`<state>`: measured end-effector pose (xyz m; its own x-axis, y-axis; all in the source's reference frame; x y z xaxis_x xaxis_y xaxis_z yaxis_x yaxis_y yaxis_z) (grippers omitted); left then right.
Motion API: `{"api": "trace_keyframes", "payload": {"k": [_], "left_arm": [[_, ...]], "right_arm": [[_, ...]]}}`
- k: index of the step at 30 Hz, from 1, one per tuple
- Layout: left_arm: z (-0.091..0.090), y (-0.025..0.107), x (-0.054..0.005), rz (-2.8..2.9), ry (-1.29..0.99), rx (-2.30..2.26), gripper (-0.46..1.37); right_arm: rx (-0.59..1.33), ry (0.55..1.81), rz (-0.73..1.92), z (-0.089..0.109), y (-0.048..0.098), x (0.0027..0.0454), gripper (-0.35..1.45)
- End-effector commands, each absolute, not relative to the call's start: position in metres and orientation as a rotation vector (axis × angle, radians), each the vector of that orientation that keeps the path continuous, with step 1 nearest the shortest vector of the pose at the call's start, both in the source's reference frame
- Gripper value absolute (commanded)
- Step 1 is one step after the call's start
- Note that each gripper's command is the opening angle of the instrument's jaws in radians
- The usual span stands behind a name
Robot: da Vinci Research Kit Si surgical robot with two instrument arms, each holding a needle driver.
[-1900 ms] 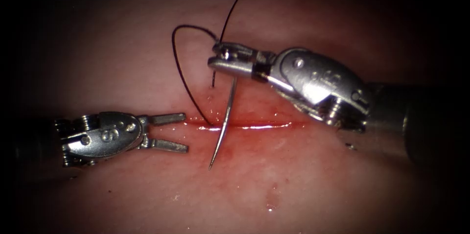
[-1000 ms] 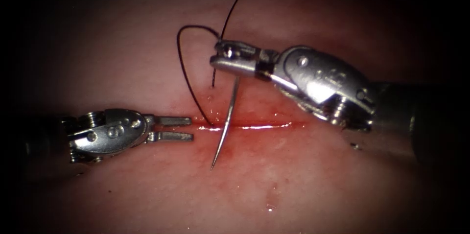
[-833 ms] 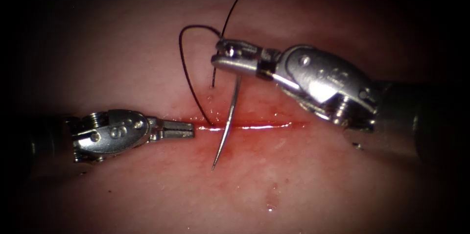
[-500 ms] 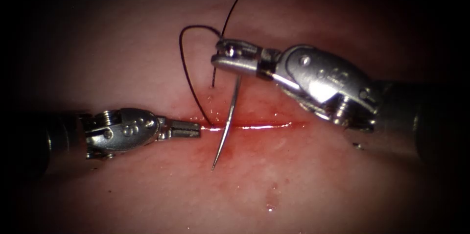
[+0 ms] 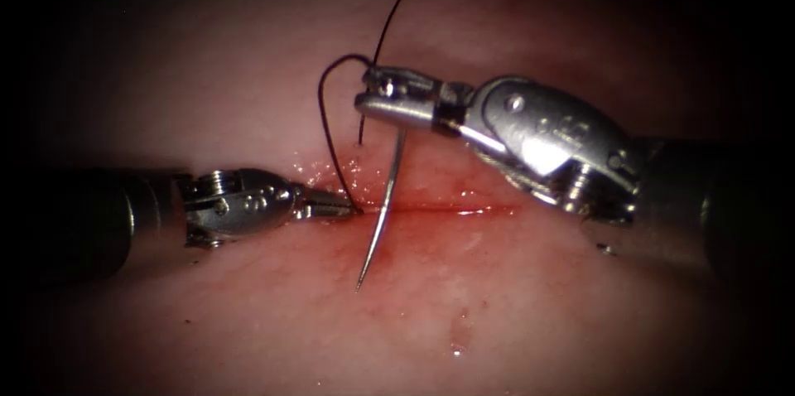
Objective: Wound Closure
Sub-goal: Open the incision with the left needle driver
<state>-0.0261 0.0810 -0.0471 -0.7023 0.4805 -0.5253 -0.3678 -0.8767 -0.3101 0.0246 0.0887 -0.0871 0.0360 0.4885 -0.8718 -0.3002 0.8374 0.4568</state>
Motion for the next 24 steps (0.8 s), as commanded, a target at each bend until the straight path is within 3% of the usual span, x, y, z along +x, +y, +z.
{"api": "trace_keyframes", "payload": {"k": [1, 24], "left_arm": [[-0.0469, 0.0811, -0.0262, 2.531, -0.262, -0.842, -0.35], [-0.0426, 0.0791, -0.0240, 2.721, -0.620, -0.453, -0.35]], "right_arm": [[0.160, 1.410, 0.610, -0.0871, 0.0887, 0.0246, -0.35], [0.156, 1.396, 0.589, -0.0867, 0.0886, 0.0248, -0.35]]}}
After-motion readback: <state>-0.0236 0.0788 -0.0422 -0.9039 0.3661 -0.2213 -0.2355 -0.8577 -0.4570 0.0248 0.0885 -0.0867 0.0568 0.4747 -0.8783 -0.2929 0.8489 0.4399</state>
